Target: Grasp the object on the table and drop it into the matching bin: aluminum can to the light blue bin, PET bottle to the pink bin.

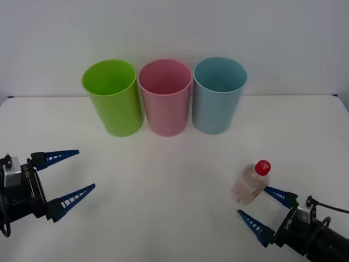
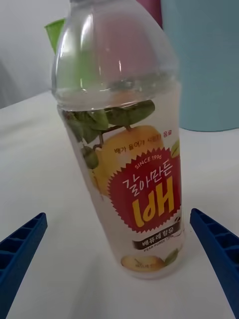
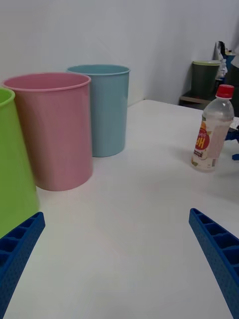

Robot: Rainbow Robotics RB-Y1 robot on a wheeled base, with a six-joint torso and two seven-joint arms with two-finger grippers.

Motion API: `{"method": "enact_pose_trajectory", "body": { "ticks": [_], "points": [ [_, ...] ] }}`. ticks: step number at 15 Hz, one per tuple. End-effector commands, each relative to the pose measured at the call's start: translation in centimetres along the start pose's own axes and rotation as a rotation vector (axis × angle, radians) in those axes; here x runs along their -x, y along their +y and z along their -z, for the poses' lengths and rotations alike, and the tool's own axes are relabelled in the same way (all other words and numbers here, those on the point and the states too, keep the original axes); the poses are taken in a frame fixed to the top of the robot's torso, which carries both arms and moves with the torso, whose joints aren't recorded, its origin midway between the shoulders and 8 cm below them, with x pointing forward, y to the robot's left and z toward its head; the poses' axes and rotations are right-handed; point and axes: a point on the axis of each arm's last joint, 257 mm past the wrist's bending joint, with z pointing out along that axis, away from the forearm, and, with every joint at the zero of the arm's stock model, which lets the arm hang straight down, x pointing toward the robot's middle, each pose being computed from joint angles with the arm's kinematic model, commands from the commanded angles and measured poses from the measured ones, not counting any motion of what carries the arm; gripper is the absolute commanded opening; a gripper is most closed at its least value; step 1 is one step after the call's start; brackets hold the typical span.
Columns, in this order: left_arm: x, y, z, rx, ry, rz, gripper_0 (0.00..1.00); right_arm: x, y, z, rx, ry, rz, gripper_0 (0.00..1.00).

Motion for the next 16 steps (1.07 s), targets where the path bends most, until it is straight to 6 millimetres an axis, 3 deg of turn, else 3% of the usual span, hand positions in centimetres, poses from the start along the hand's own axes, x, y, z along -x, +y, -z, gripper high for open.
{"method": "enact_pose_trajectory", "body": {
  "ticks": [1,8,15,16],
  "points": [
    [0.0,0.0,0.0,0.0,0.0,0.0,1.0,0.3,-0.2,-1.4,-0.022,-0.015,0.003,1.0],
    [0.0,0.0,0.0,0.0,0.0,0.0,1.0,1.6,0.3,-4.8,-0.014,-0.051,0.037,1.0],
    [0.0,0.0,0.0,0.0,0.0,0.0,1.0,2.4,0.1,-5.1,-0.017,-0.074,0.073,1.0],
    [0.0,0.0,0.0,0.0,0.0,0.0,1.0,2.6,0.0,-5.1,-0.02,-0.082,0.076,0.46]
  ]
}}
